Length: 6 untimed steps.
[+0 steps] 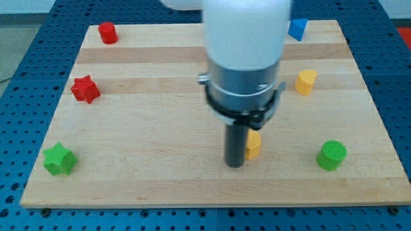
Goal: Slide the yellow hexagon a bit down
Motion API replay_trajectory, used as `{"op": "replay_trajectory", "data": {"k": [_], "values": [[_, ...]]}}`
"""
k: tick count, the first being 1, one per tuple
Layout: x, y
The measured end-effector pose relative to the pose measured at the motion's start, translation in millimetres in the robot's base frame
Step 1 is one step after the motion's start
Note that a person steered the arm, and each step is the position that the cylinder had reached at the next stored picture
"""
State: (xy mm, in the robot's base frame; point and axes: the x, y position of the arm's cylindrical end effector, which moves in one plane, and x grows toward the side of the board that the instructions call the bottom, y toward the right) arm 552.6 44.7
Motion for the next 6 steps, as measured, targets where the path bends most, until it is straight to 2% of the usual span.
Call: {"op": "replay_trajectory", "data": {"k": [1, 2, 3, 4, 5, 6], "values": [[-24, 38], [-13, 25], [-8, -37], [-46, -49], [-76, -28], [-76, 31]]}}
